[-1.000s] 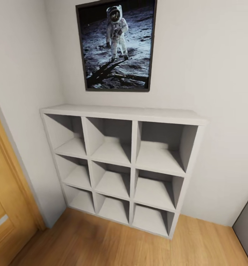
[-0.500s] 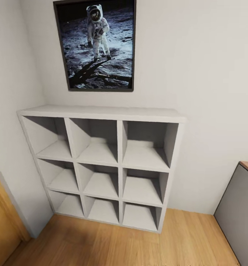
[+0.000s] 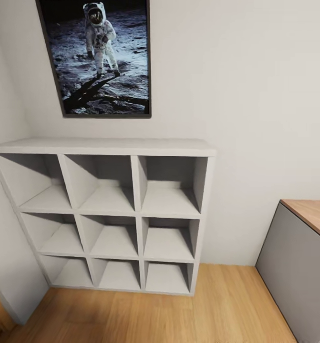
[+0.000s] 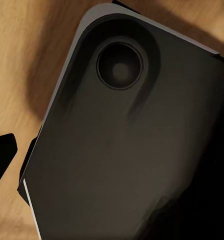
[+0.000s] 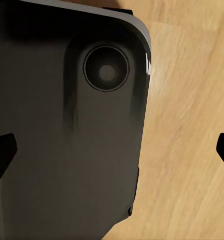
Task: Attach the digital camera to the camera tripod in the bedroom.
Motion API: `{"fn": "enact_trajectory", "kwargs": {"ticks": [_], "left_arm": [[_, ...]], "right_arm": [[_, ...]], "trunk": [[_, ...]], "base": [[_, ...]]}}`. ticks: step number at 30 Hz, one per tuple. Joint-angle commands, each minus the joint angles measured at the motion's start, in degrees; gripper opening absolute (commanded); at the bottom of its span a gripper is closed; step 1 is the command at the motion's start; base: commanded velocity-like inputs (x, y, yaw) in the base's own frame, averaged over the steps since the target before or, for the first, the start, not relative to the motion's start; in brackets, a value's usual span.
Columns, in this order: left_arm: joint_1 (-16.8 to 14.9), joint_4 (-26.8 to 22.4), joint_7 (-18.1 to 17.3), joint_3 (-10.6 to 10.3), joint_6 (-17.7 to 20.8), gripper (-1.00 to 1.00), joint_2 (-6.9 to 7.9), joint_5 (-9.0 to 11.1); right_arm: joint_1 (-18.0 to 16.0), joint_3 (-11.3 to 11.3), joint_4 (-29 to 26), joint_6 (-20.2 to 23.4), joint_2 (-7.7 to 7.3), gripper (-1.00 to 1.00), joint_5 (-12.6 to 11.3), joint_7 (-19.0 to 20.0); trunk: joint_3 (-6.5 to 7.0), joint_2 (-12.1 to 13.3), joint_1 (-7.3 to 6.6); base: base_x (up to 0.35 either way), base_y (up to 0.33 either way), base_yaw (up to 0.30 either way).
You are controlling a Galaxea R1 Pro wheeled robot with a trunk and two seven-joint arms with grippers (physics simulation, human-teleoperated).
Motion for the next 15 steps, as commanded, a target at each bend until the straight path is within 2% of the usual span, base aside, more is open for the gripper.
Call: {"fn": "enact_trajectory", "kwargs": {"ticks": [1,6,15], "left_arm": [[0.02,-0.05,0.01,0.0,-0.09,1.0,0.0,0.22],[-0.02,-0.05,0.07,0.0,-0.09,1.0,0.0,0.22],[0.0,-0.15,0.06,-0.09,-0.09,1.0,0.15,0.2]], "right_arm": [[0.0,0.18,-0.03,-0.07,0.0,1.0,0.31,-0.17],[0.0,0.47,-0.03,-0.03,0.0,1.0,0.52,-0.06],[0.0,0.68,-0.08,-0.19,-0.07,1.0,0.74,-0.08]], "trunk": [[-0.04,-0.02,0.0],[-0.04,-0.02,0.0],[-0.04,-0.02,0.0]], "base": [[0.0,0.0,-0.197],[0.0,0.0,-0.103],[0.0,0.0,-0.01]]}}
